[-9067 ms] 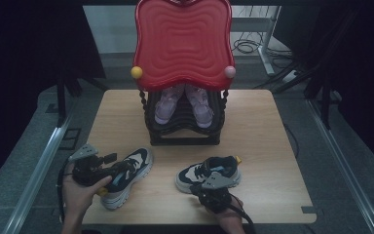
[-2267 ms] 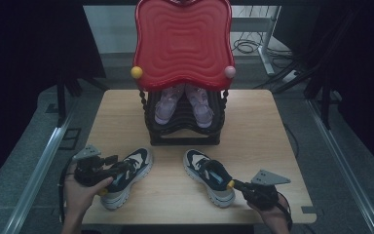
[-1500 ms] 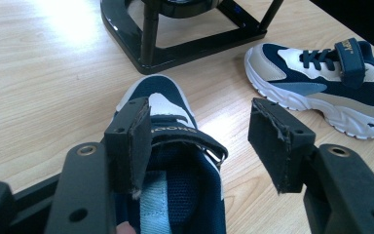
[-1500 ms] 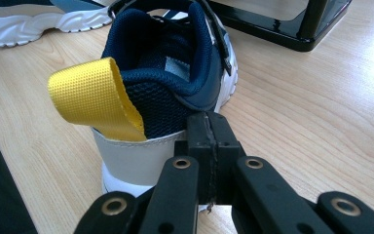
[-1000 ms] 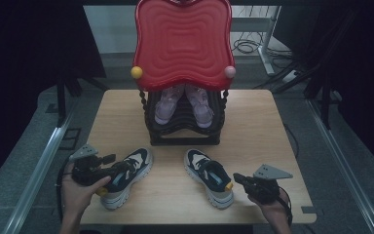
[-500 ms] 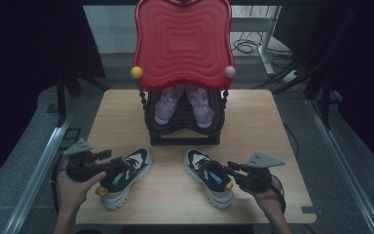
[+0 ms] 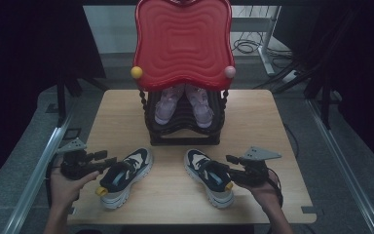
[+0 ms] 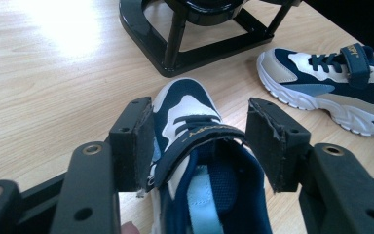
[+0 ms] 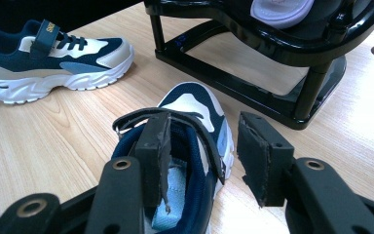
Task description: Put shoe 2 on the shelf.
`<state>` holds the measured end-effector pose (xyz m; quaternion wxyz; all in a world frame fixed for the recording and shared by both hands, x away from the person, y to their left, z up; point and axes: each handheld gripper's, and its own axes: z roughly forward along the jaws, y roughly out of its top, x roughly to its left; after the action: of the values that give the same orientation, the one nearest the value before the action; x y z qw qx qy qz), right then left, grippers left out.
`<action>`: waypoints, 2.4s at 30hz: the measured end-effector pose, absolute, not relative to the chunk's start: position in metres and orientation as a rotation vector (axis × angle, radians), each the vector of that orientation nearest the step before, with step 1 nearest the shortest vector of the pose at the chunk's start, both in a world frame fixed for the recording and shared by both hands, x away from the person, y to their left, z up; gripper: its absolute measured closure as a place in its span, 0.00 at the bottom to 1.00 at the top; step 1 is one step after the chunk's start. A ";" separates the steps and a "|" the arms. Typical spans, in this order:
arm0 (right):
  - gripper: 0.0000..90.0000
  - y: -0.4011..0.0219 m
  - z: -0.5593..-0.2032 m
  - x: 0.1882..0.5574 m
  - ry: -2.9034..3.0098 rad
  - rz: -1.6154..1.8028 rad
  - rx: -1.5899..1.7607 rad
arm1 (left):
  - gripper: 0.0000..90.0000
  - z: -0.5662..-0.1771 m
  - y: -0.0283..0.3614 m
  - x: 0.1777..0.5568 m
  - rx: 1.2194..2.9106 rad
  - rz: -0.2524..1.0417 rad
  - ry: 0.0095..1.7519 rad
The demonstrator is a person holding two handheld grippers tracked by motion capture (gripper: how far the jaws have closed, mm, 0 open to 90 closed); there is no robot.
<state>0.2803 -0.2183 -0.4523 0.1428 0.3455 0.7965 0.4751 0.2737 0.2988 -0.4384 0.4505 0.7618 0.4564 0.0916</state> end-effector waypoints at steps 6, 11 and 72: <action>0.61 -0.220 -0.453 0.282 2.298 1.366 1.011 | 0.53 -0.451 0.306 0.275 1.927 0.188 1.128; 0.60 -0.222 -0.455 0.282 2.296 1.365 1.030 | 0.56 -0.463 0.307 0.278 1.973 0.148 1.124; 0.80 -0.186 -0.468 0.318 2.609 1.023 1.094 | 0.80 -0.480 0.291 0.291 2.137 0.126 1.159</action>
<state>0.3176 -0.1862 -0.4684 0.0663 0.3628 0.8653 0.3393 0.2909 0.2910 -0.4796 0.3464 0.8234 0.4468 0.0485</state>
